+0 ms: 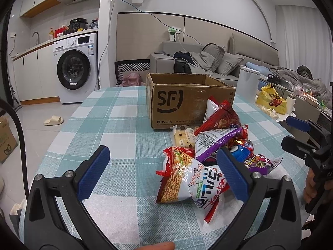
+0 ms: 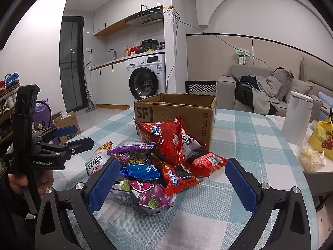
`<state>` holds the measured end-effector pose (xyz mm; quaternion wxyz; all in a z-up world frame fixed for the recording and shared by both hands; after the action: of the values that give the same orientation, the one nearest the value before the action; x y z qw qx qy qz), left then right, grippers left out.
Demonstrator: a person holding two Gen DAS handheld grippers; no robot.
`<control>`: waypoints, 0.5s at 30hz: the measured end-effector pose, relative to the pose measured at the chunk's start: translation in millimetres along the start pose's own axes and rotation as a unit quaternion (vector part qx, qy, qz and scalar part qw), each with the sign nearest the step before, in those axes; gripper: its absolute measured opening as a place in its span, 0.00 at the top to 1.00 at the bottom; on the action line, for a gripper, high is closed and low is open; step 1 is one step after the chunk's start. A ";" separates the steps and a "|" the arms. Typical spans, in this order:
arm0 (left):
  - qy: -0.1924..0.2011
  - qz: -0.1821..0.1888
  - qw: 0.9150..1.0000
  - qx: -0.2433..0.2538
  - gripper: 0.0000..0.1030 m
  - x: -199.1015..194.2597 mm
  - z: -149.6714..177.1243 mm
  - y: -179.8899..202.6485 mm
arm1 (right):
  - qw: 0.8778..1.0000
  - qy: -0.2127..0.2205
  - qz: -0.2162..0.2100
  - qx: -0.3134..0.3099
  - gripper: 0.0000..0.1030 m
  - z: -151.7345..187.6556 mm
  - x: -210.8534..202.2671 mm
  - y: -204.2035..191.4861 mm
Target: Organize snacks
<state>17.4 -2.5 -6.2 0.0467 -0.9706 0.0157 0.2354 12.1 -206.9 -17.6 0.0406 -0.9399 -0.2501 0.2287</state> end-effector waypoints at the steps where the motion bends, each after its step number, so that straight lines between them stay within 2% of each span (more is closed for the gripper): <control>1: 0.000 0.000 1.000 0.000 0.01 -0.1 -0.2 -0.1 | 1.000 -0.001 0.000 0.000 0.00 -0.1 0.2 0.0; 15: 0.004 0.002 1.000 0.003 0.01 -2.5 -0.7 1.0 | 1.000 -0.003 0.002 0.001 0.00 -0.2 -0.1 0.1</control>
<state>15.4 -3.5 -4.5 0.0488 -0.9713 0.0190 0.2319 12.2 -207.0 -17.5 0.0407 -0.9398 -0.2478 0.2316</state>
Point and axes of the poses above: each gripper's, at about its wrist camera, not at the fingertips, and x roughly the way its jaws point, y to its right, z to its underside, the point moved 2 cm from there along x, roughly the way its jaws point, and after that the axes turned 9 degrees about x, right-handed, at the moved point
